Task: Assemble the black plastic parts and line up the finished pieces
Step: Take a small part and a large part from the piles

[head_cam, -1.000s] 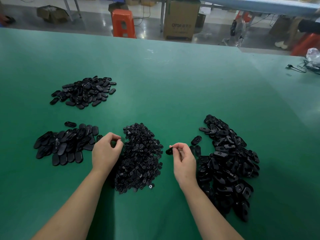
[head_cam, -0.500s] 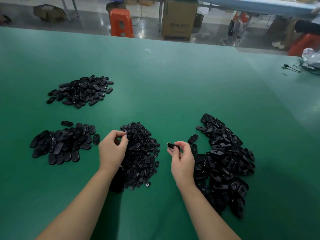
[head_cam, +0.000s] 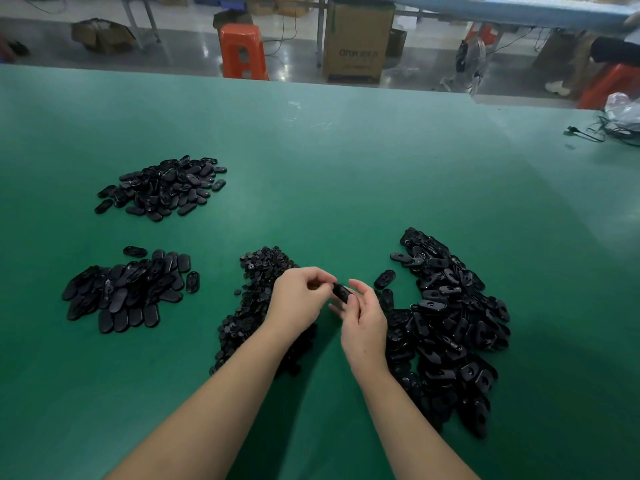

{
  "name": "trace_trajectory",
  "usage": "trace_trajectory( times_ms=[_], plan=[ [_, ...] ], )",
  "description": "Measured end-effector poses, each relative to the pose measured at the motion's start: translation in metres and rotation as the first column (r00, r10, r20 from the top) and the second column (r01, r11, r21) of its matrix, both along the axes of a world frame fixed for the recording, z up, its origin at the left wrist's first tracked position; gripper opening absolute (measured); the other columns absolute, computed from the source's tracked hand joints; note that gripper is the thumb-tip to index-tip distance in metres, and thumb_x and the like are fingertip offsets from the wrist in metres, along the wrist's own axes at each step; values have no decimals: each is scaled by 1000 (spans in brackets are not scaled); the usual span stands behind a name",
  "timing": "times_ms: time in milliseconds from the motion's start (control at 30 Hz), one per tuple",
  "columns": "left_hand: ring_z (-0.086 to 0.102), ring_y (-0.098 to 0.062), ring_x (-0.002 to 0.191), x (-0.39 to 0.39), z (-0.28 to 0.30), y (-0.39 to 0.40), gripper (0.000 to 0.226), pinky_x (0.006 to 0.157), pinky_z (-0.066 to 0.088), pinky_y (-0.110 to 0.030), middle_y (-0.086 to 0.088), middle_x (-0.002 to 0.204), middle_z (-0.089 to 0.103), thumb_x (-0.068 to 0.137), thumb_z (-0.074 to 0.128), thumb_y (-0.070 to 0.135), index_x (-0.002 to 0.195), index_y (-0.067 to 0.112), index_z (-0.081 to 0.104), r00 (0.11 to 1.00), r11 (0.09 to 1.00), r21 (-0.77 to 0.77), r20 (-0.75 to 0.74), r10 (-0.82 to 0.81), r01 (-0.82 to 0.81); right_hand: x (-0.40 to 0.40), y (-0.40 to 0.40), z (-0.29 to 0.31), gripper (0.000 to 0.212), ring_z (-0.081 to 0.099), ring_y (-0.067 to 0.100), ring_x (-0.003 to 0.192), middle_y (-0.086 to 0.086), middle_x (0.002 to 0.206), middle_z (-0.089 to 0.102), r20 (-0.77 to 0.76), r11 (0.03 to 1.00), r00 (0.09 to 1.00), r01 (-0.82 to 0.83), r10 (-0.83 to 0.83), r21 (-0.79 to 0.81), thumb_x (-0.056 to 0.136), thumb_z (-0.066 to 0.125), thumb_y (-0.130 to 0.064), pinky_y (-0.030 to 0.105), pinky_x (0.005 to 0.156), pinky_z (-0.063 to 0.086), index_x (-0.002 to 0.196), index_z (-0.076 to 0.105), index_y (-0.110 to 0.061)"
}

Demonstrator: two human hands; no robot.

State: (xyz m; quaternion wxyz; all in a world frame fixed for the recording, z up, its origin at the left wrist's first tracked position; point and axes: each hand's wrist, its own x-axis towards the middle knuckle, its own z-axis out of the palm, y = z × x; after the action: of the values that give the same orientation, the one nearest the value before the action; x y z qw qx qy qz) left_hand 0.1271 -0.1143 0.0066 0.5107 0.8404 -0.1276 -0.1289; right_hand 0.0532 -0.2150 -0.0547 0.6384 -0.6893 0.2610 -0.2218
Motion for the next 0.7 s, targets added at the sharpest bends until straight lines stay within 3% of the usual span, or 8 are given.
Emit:
trace_trajectory(
  times_ms=[67, 167, 267, 400, 500, 700],
  plan=[
    [52, 4, 45, -3, -3, -4, 15, 53, 40, -12, 18, 54, 63, 88, 70, 12, 87, 23, 79, 999, 1000, 10, -30, -10, 11, -1, -1, -2, 29, 72, 1, 98, -9, 110, 72, -20, 998, 1000, -4, 2, -56, 106, 45, -9, 28, 91, 59, 114, 60, -32],
    [52, 3, 43, -5, -5, -8, 12, 52, 40, -12, 12, 62, 67, 89, 70, 11, 87, 21, 76, 999, 999, 35, -49, -6, 7, 0, -1, -2, 28, 72, 6, 101, -12, 108, 72, -28, 997, 1000, -8, 6, -71, 106, 46, -11, 36, 95, 58, 112, 63, -32],
    [53, 0, 41, -3, -5, -11, 13, 49, 42, -13, 5, 70, 71, 89, 71, 11, 80, 21, 70, 999, 997, 75, -52, 12, -8, -1, 0, 0, 33, 72, 3, 100, -15, 104, 72, -37, 995, 999, -14, 11, -94, 106, 47, -10, 34, 94, 58, 107, 62, -40],
    [53, 0, 41, -3, -6, -14, 14, 52, 43, -15, 5, 67, 71, 88, 71, 11, 77, 20, 71, 999, 994, 112, -49, 10, -4, -1, 0, 2, 29, 71, 3, 102, -14, 106, 72, -62, 992, 998, -33, 26, -121, 105, 47, -9, 34, 95, 58, 113, 64, -31],
    [56, 2, 51, -3, -4, -15, 13, 61, 46, -19, 9, 68, 72, 86, 71, 14, 76, 22, 73, 1000, 989, 147, -25, 9, -5, -1, -1, 3, 28, 69, -1, 101, -16, 105, 71, -80, 986, 997, -35, 22, -162, 104, 48, -8, 31, 95, 57, 117, 66, -24],
    [64, -11, 81, -1, 0, -16, 6, 76, 49, -23, 10, 82, 71, 82, 75, 15, 82, 20, 72, 1000, 982, 191, 19, -5, 1, -2, -1, 4, 28, 70, 0, 99, -11, 107, 73, -63, 988, 998, -38, 29, -147, 104, 47, -6, 31, 95, 57, 116, 67, -22]
  ],
)
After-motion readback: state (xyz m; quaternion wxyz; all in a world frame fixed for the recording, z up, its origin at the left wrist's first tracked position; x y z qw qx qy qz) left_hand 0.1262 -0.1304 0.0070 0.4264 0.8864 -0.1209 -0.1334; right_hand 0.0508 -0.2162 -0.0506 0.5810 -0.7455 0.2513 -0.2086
